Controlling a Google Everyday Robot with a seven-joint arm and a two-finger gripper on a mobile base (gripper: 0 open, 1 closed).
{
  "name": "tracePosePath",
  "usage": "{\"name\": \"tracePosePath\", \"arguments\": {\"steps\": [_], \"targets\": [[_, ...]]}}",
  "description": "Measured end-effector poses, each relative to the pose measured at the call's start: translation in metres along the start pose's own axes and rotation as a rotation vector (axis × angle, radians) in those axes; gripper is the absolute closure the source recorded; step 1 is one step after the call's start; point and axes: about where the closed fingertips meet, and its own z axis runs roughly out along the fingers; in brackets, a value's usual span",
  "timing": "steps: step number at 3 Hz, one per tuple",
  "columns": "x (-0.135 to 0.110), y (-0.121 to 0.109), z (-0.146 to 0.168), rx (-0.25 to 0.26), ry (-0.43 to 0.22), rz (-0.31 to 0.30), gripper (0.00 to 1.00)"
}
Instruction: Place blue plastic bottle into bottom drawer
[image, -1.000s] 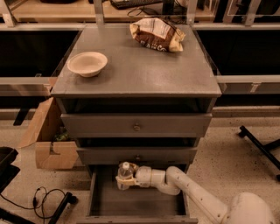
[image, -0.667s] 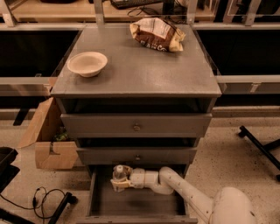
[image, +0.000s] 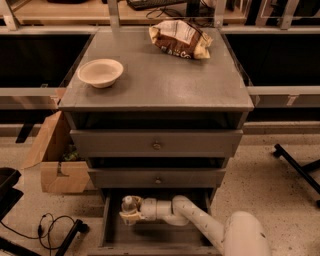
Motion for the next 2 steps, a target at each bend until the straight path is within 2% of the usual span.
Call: {"name": "tracePosePath", "arguments": {"steps": [1,2], "targets": [[0.021,0.005,0.019,-0.017,-0.003,0.016,1.00],[0.050,0.009,0.038,-0.063,0.030,0.022,1.00]]}}
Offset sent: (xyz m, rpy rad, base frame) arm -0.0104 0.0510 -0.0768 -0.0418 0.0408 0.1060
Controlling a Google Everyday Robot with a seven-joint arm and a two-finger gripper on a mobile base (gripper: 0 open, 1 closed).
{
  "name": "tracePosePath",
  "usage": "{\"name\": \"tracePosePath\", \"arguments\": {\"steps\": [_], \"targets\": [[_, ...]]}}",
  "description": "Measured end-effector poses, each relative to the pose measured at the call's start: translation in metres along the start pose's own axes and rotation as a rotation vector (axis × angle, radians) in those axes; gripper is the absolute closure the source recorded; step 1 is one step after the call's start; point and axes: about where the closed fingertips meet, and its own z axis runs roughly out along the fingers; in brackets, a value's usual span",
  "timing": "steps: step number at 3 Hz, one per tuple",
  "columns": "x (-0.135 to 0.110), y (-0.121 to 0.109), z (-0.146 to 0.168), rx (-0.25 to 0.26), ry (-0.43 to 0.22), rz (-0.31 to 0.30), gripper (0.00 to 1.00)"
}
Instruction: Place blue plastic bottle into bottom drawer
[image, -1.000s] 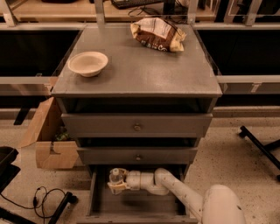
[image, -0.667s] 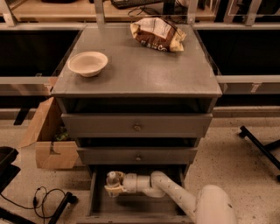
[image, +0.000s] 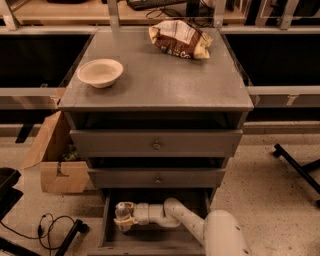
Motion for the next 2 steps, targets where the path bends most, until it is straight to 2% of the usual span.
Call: {"name": "tracePosePath", "arguments": {"steps": [1,2], "targets": [[0.0175,-0.0033,0.0051,-0.025,0.040,-0.010,1.00],[0.0141,-0.0038,0.0051,-0.024,0.041,-0.012,0.82]]}}
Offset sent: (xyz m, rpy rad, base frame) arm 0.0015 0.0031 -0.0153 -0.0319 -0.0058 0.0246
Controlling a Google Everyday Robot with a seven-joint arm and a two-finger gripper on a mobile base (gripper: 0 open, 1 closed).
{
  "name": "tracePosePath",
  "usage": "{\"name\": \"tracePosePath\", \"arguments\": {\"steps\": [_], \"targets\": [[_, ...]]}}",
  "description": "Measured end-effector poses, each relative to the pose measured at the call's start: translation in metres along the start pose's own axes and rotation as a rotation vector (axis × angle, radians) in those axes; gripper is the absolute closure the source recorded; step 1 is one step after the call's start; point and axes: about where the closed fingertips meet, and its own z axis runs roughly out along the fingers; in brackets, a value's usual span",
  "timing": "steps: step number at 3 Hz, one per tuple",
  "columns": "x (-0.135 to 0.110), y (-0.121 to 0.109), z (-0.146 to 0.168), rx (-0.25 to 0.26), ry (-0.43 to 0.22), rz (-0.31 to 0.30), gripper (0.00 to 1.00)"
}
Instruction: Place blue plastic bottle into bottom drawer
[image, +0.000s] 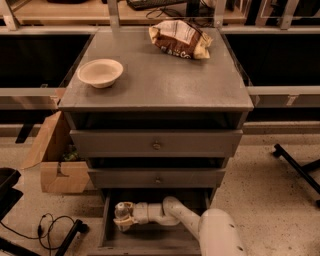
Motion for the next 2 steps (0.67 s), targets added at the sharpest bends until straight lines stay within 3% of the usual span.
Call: {"name": "tracePosePath", "arguments": {"steps": [2], "targets": [[-0.0002,0.0001,0.0001,0.000,0.000,0.000,0.35]]}}
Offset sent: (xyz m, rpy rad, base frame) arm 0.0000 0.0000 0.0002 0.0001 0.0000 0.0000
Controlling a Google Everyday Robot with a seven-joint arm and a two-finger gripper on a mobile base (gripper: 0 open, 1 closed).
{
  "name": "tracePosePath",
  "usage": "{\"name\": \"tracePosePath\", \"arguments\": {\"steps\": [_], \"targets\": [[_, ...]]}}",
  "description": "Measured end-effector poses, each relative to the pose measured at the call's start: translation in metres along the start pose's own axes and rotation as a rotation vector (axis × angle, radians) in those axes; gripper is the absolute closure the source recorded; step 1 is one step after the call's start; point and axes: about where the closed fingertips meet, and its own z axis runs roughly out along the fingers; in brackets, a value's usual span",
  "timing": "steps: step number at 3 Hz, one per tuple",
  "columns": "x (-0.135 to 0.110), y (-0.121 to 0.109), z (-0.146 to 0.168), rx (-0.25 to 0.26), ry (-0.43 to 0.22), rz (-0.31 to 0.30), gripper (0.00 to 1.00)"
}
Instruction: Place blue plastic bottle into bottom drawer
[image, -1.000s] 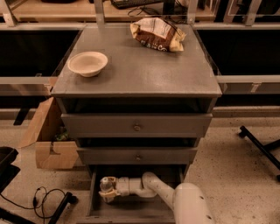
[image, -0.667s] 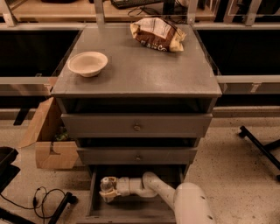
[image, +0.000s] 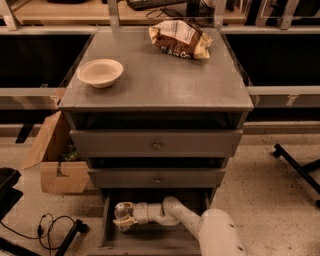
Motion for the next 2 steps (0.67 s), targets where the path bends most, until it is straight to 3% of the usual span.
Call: {"name": "tracePosePath", "arguments": {"steps": [1,2], "targets": [[0.0000,0.0000,0.0000,0.000,0.000,0.000,0.12],[0.0000,0.0000,0.0000,0.000,0.000,0.000,0.00]]}}
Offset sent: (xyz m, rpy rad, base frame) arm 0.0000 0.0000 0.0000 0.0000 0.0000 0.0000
